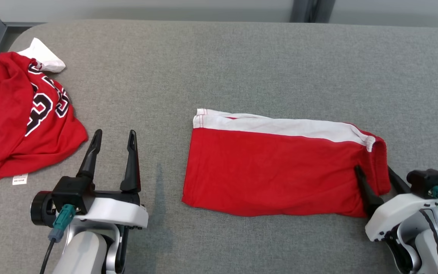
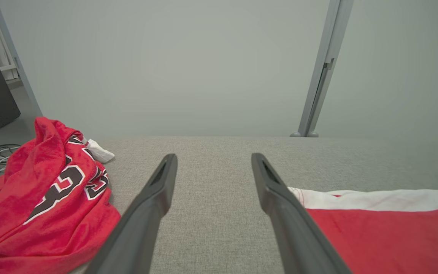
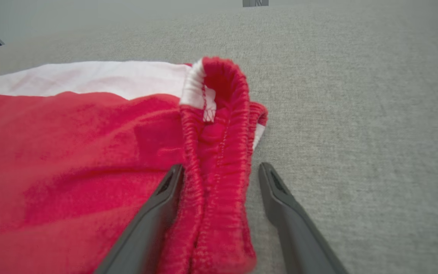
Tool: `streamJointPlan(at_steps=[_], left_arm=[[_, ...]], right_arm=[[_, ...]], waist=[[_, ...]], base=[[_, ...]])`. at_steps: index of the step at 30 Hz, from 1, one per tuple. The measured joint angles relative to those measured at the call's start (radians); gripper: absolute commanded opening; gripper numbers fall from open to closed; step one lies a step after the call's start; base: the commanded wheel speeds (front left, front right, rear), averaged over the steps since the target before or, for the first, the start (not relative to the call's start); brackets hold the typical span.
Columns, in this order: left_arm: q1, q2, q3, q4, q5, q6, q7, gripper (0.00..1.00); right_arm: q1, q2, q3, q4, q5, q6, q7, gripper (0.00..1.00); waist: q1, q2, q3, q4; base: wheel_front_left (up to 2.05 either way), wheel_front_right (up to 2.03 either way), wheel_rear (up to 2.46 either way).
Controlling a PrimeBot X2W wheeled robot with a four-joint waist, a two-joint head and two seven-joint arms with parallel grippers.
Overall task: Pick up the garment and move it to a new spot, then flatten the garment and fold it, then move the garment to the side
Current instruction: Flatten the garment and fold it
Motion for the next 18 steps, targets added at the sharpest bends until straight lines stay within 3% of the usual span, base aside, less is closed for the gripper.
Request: streamJointPlan(at_steps=[2,3,5,12,18], left_arm=[[-0.007,0.0,0.007,0.0,0.007,-0.002,0.0,1.0],[-0.012,-0.001,0.011,-0.001,0.008,-0.002,0.0,1.0],[-0.017,-0.003,0.014,-0.002,0.013,-0.006,0.0,1.0],[-0.025,-0.013,0.019,0.006,0.029,-0.015,0.0,1.0],[-0.033,-0.021,0.026,0.011,0.038,-0.02,0.0,1.0]], right_arm=[[-0.021,-0.006,0.019,0.014,0.026,0.0,0.0,1.0],[-0.029,-0.009,0.027,0.019,0.035,0.0,-0.001,0.62],[-0.044,-0.019,0.05,0.027,0.062,0.0,-0.003,0.01],[-0.061,-0.06,0.117,0.032,0.145,0.002,-0.032,0.0],[-0.056,-0.136,0.154,0.02,0.195,0.003,-0.05,0.0]], waist=[[0.0,0.0,0.009,-0.003],[0.0,0.0,0.013,-0.005],[0.0,0.0,0.021,-0.009],[0.0,0.0,0.033,-0.025],[-0.0001,0.0,0.034,-0.037]], base=[[0.0,0.0,0.0],[0.0,0.0,0.0],[0.0,0.0,0.0],[0.0,0.0,0.0],[0.0,0.0,0.0]])
